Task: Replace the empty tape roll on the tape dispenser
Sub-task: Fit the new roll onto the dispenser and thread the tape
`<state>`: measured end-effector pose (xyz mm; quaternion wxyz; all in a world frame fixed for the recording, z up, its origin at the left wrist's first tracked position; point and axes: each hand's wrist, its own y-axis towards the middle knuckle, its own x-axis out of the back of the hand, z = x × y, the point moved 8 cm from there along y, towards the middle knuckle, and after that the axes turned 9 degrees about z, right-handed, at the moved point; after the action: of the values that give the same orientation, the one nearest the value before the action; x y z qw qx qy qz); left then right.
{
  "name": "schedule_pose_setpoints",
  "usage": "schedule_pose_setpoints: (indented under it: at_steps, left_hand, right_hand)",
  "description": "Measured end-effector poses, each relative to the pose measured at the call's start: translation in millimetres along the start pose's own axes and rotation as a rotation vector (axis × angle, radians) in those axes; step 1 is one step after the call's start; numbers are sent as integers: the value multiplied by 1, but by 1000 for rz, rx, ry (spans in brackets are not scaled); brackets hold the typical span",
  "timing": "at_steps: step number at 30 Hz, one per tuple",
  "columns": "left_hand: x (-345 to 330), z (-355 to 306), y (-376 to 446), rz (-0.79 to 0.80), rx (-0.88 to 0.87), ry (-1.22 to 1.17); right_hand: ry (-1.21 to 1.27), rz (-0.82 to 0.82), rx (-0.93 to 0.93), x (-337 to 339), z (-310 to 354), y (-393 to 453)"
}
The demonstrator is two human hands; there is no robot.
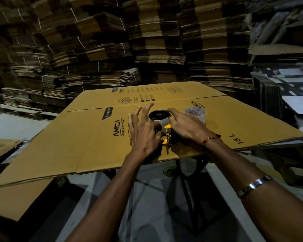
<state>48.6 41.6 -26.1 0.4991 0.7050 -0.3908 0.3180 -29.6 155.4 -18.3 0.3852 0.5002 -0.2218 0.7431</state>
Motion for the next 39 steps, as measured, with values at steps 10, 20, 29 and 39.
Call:
schedule_pose_setpoints:
  at_steps: [10,20,29,39]
  left_hand:
    - [17,0,-39,-77,-12,-124]
    - [26,-8,-78,13,-40,-321]
    - [35,5,-80,69,-1,-278]
    - [43,32,-74,127,27,-301]
  right_hand:
    - [13,27,-25,-2,-2,2]
    - [38,49,-46,-2,-3,0]
    - [45,42,-54,-3,-7,3]
    - [34,35,-34,-2,-6,2]
